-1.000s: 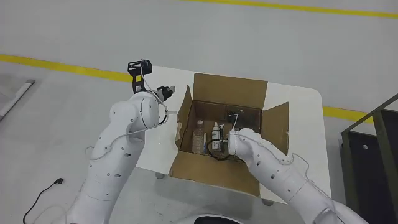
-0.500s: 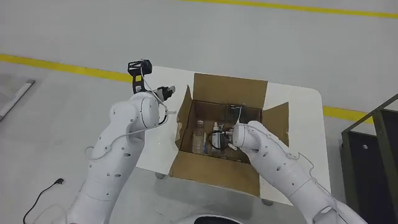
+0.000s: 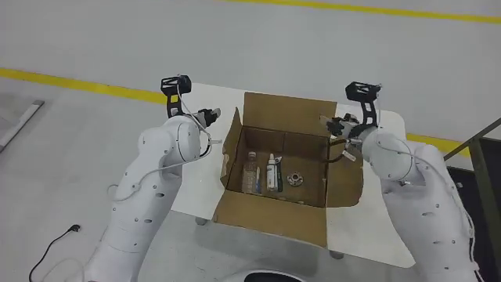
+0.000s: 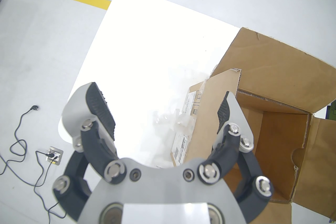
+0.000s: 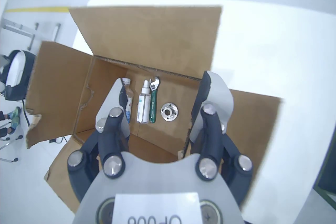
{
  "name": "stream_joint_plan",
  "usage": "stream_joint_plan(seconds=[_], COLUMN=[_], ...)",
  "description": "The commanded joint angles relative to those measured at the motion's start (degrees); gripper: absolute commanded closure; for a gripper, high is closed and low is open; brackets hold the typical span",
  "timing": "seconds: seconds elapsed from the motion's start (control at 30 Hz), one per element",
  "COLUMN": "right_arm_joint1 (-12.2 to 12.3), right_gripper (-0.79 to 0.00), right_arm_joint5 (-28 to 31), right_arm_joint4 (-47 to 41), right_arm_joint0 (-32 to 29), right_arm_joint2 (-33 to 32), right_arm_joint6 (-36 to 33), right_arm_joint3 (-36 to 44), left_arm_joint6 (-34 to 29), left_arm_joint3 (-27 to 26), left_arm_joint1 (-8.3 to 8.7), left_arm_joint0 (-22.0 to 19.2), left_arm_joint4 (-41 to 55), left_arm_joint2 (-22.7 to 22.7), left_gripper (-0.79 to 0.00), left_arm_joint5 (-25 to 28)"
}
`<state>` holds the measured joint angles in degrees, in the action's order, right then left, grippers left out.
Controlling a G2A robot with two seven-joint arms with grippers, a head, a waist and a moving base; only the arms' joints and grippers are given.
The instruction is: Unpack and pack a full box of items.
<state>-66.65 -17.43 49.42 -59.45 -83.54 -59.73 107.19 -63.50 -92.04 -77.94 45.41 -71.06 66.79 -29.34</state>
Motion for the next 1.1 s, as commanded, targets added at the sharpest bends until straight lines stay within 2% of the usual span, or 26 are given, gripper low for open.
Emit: stream_joint_plan(seconds=[0.0,0.13,0.3,0.4,0.47,0.6,0.7,1.07], right_arm_joint1=[0.6,1.5,2.2,2.5,2.6,2.6,2.2,1.3], right_gripper=[0.000,0.000,0.000,0.000,0.000,0.000,0.000,0.000], right_arm_joint5=[3.9,9.1,15.6,18.6,20.8,22.9,23.9,25.8], right_arm_joint4=[-2.3,-8.0,-15.8,-18.2,-21.1,-27.8,-36.7,-54.9], right_arm_joint0=[-2.9,-8.5,-15.0,-18.1,-19.6,-20.8,-19.7,-10.2], right_arm_joint2=[-7.6,-18.1,-29.1,-33.5,-34.2,-32.1,-28.9,-15.4], right_arm_joint6=[0.8,1.7,1.4,0.9,0.3,-1.6,-3.0,-9.2], right_arm_joint3=[2.8,3.9,0.6,-3.8,-6.3,-11.6,-15.5,-29.0], left_arm_joint6=[0.0,0.0,0.0,0.0,0.0,0.0,0.0,0.0], left_arm_joint3=[0.0,0.0,0.0,0.0,0.0,0.0,0.0,0.0], left_arm_joint1=[0.00,0.00,0.00,0.00,0.00,0.00,0.00,0.00], left_arm_joint0=[0.0,0.0,0.0,0.0,0.0,0.0,0.0,0.0], left_arm_joint4=[0.0,0.0,0.0,0.0,0.0,0.0,0.0,0.0], left_arm_joint2=[0.0,0.0,0.0,0.0,0.0,0.0,0.0,0.0], left_gripper=[-0.785,-0.785,-0.785,-0.785,-0.785,-0.785,-0.785,-0.785], left_arm_joint5=[0.0,0.0,0.0,0.0,0.0,0.0,0.0,0.0])
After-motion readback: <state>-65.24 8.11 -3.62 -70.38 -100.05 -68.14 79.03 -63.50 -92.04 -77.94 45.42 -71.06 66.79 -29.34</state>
